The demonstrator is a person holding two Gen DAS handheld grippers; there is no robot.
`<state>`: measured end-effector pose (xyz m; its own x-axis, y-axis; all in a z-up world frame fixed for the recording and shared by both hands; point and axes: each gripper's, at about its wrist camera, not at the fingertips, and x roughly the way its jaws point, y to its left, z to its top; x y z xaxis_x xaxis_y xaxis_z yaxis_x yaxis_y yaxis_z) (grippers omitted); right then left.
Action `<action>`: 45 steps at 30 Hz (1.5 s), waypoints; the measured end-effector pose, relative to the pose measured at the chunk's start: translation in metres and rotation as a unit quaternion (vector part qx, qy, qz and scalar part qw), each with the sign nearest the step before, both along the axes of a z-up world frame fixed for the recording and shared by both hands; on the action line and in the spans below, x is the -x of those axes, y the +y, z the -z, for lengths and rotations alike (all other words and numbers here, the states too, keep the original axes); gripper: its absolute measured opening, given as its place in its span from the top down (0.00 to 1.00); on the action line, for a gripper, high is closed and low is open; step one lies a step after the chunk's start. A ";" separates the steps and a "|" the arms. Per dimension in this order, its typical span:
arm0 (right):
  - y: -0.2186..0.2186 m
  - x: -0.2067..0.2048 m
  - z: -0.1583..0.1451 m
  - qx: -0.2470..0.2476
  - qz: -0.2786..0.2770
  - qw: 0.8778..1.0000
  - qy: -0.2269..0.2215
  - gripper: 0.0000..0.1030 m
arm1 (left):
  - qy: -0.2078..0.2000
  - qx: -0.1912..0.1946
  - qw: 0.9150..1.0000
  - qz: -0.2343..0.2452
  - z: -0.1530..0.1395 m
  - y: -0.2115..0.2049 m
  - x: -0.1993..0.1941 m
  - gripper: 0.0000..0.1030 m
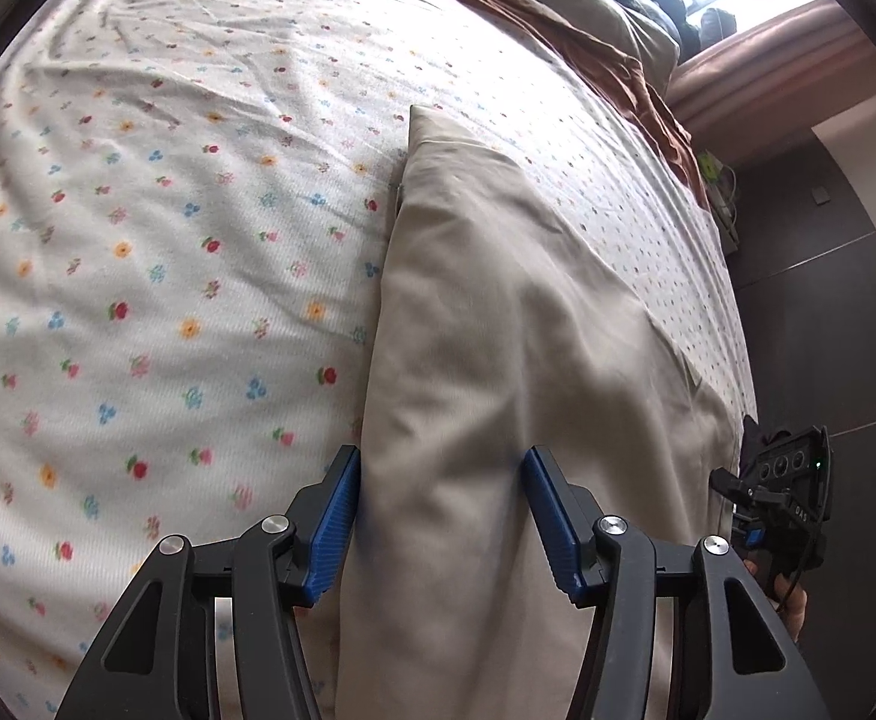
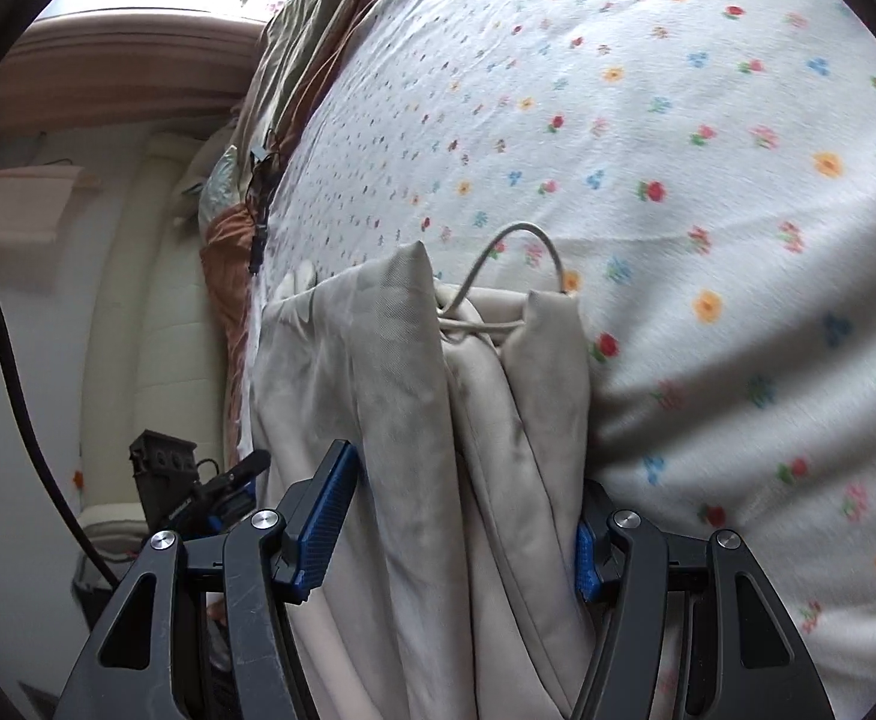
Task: Fold large clothes
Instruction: 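Grasp the folded jacket end with the left gripper while the right gripper grasps it too, then lift the jacket strip with both grippers and carry it toward the brown blanket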
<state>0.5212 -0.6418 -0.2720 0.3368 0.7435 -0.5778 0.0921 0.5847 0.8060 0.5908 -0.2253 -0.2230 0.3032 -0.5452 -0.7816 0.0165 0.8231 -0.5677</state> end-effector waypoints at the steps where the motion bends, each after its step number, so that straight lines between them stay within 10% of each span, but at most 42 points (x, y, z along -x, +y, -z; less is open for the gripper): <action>1: 0.000 0.001 0.000 0.000 -0.002 1.000 -0.001 0.40 | 0.000 0.000 1.000 0.000 0.001 -0.001 -0.002 0.45; 11: 0.012 0.005 -0.027 0.056 -0.002 0.998 -0.022 0.83 | -0.005 -0.004 1.000 -0.005 -0.004 -0.006 -0.015 0.60; 21: 0.048 0.040 -0.100 0.079 -0.006 0.991 -0.106 0.87 | -0.056 0.012 0.998 -0.012 -0.041 0.006 0.013 0.81; 45: 0.166 0.187 -0.276 0.084 -0.036 0.952 -0.291 0.88 | -0.206 0.082 0.973 -0.063 -0.205 0.108 0.141 0.87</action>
